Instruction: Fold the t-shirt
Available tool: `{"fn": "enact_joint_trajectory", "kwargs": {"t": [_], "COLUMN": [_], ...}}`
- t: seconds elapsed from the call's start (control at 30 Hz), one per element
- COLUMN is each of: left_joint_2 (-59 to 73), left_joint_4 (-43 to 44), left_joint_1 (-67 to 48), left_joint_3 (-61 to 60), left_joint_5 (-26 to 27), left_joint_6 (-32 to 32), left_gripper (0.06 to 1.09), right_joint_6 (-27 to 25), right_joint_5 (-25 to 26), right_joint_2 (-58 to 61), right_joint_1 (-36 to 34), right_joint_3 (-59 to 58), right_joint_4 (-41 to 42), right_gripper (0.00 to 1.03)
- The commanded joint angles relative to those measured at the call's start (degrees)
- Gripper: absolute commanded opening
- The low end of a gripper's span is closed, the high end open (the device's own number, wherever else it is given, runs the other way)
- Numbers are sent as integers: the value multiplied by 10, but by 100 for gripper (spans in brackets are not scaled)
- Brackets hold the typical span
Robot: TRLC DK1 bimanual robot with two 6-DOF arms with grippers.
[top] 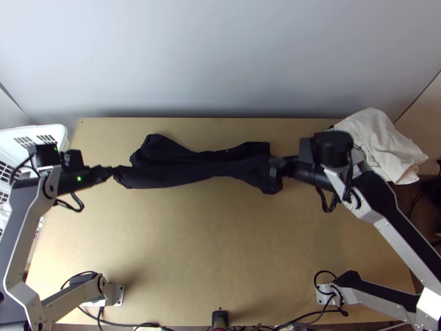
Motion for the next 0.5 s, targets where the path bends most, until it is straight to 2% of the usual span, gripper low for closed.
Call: {"fn": "enact_joint_trajectory", "kwargs": {"t": [0.0,0.17,0.47], "left_joint_2": [67,133,321], "left_joint_4": [8,48,55], "left_joint_1": [-21,-46,-44], "left_joint_3": [83,111,224], "left_joint_5": [-1,-2,-25], "left_joint_6": [-56,-67,-54], "left_gripper": [10,10,10], "right_joint_6": [-5,-15,-45], "right_joint_5": [-23,-36,-49], "right_joint_2": [41,91,210], "right_joint_1": [-34,-48,-83], "right_joint_3": [51,63,71], "right_joint_4": [42,71,104], "right_gripper": [3,3,3]}}
